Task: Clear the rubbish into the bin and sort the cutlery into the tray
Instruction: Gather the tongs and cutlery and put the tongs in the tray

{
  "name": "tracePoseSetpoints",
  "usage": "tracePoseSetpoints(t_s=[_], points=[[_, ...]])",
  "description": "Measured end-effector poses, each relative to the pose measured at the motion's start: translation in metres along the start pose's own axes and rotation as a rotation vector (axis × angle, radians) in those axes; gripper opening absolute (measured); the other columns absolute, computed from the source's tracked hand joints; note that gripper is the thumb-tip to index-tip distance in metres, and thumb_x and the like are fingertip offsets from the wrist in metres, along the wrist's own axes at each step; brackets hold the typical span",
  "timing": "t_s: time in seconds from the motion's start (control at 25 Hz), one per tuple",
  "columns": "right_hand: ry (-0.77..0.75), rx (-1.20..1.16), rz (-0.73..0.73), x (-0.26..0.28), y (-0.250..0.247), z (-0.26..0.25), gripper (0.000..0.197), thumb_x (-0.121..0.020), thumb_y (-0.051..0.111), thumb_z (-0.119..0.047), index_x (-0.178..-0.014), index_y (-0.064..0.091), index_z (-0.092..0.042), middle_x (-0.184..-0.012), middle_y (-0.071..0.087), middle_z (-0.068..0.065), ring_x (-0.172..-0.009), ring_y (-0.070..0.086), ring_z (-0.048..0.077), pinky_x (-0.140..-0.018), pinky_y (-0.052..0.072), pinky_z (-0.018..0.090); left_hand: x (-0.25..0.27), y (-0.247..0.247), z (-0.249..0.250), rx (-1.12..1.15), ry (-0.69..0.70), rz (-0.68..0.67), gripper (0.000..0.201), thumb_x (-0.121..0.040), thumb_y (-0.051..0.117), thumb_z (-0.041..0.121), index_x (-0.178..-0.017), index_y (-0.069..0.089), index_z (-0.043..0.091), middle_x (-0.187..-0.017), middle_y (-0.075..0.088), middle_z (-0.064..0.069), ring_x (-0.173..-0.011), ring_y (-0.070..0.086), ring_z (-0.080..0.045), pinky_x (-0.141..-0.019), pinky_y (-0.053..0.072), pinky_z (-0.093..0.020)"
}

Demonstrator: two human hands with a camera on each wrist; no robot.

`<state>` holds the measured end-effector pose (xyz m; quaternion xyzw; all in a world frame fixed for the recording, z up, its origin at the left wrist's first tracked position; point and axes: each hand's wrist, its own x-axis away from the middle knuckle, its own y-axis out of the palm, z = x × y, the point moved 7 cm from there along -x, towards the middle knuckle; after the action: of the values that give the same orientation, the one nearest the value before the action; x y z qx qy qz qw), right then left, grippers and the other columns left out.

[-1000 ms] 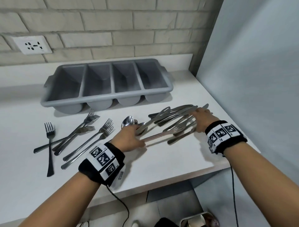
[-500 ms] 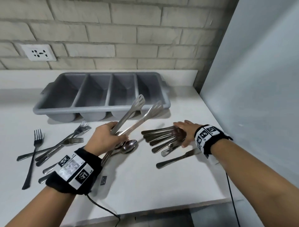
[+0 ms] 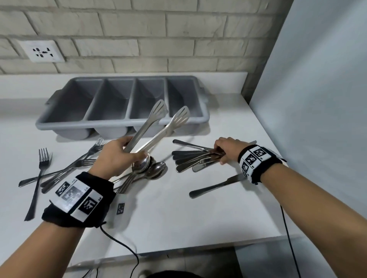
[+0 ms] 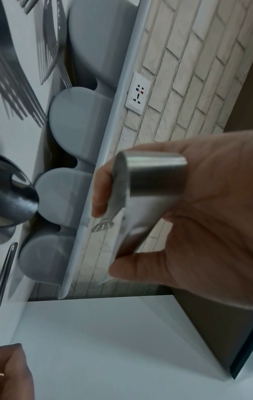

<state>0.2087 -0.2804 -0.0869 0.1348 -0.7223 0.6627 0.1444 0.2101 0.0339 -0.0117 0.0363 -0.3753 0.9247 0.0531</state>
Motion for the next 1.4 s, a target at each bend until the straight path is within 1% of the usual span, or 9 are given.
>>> tracePoseSetpoints(t_s=[0.28, 0.52, 0.76, 0.84, 0.92, 1.08, 1.2, 1.32, 1.4], points=[[0.007, -0.111, 0.031, 0.004, 0.002, -0.003, 0.037, -0.076, 0.070, -0.008, -0.107, 0.053, 0.000, -0.114, 0.057, 0.017, -0.092, 0.051, 0.026, -0.081, 0.039, 0.032, -0.006, -0.012, -0.006, 0.012, -0.001, -0.023, 0.054, -0.073, 0.076, 0.026, -0.124, 0.059, 0.019, -0.099, 0.062, 0.001, -0.088, 0.055, -0.018, -0.073, 0.036, -0.026], [0.052, -0.026, 0.084, 0.017, -0.005, -0.009, 0.027, -0.086, 0.057, -0.013, -0.111, 0.051, -0.003, -0.116, 0.053, 0.015, -0.107, 0.052, 0.032, -0.093, 0.041, 0.040, -0.009, -0.013, -0.008, 0.015, 0.006, -0.038, 0.054, -0.073, 0.076, 0.027, -0.124, 0.060, 0.020, -0.102, 0.064, 0.000, -0.091, 0.056, -0.018, -0.076, 0.036, -0.025], [-0.005, 0.261, 0.245, 0.024, -0.030, -0.027, 0.024, -0.093, 0.037, -0.011, -0.113, 0.050, -0.007, -0.114, 0.063, 0.012, -0.102, 0.061, 0.031, -0.082, 0.041, 0.035, -0.009, -0.013, -0.002, 0.001, 0.020, -0.045, 0.055, -0.074, 0.076, 0.028, -0.125, 0.058, 0.019, -0.101, 0.062, 0.001, -0.092, 0.055, -0.018, -0.080, 0.035, -0.024], [-0.007, 0.254, 0.251, 0.024, -0.028, -0.028, 0.027, -0.094, 0.035, -0.014, -0.115, 0.052, -0.010, -0.114, 0.063, 0.011, -0.102, 0.061, 0.030, -0.075, 0.040, 0.033, -0.009, -0.014, 0.001, 0.026, 0.024, -0.040, 0.051, -0.075, 0.075, 0.027, -0.124, 0.059, 0.020, -0.100, 0.063, 0.001, -0.090, 0.056, -0.018, -0.079, 0.036, -0.024], [0.000, 0.231, 0.267, 0.028, -0.026, -0.024, 0.027, -0.096, 0.033, -0.017, -0.113, 0.053, -0.010, -0.112, 0.064, 0.011, -0.098, 0.062, 0.030, -0.071, 0.039, 0.033, -0.007, -0.016, 0.002, 0.069, 0.011, -0.030, 0.049, -0.077, 0.073, 0.028, -0.123, 0.059, 0.021, -0.100, 0.064, 0.001, -0.087, 0.058, -0.019, -0.069, 0.040, -0.025], [0.020, 0.094, 0.311, 0.047, -0.024, -0.008, 0.026, -0.097, 0.033, -0.020, -0.111, 0.053, -0.012, -0.109, 0.064, 0.010, -0.094, 0.062, 0.031, -0.075, 0.044, 0.036, -0.006, -0.016, 0.003, 0.135, -0.016, -0.008, 0.042, -0.082, 0.067, 0.030, -0.122, 0.058, 0.022, -0.100, 0.064, -0.002, -0.072, 0.060, -0.016, -0.049, 0.040, -0.021], [-0.010, -0.064, 0.371, 0.059, -0.032, -0.007, 0.029, -0.098, 0.030, -0.025, -0.110, 0.054, -0.014, -0.106, 0.066, 0.010, -0.092, 0.061, 0.032, -0.077, 0.047, 0.038, -0.009, -0.021, 0.003, 0.253, -0.029, 0.007, 0.034, -0.086, 0.062, 0.028, -0.119, 0.060, 0.017, -0.093, 0.063, -0.004, -0.066, 0.060, -0.011, -0.050, 0.044, -0.022], [-0.074, -0.183, 0.410, 0.059, -0.044, -0.027, 0.030, -0.099, 0.031, -0.025, -0.112, 0.055, -0.011, -0.098, 0.066, 0.012, -0.086, 0.059, 0.031, -0.071, 0.044, 0.036, -0.020, -0.039, -0.001, 0.321, -0.063, 0.049, 0.027, -0.088, 0.057, 0.031, -0.106, 0.064, 0.012, -0.078, 0.062, -0.004, -0.061, 0.059, -0.017, -0.052, 0.045, -0.026], [-0.110, -0.295, 0.443, 0.050, -0.057, -0.050, 0.029, -0.099, 0.032, -0.023, -0.109, 0.055, -0.009, -0.084, 0.061, 0.011, -0.076, 0.054, 0.028, -0.066, 0.036, 0.030, -0.032, -0.063, -0.011, 0.364, -0.134, 0.108, 0.027, -0.090, 0.052, 0.034, -0.090, 0.063, 0.009, -0.070, 0.059, -0.008, -0.048, 0.056, -0.017, -0.043, 0.042, -0.021]])
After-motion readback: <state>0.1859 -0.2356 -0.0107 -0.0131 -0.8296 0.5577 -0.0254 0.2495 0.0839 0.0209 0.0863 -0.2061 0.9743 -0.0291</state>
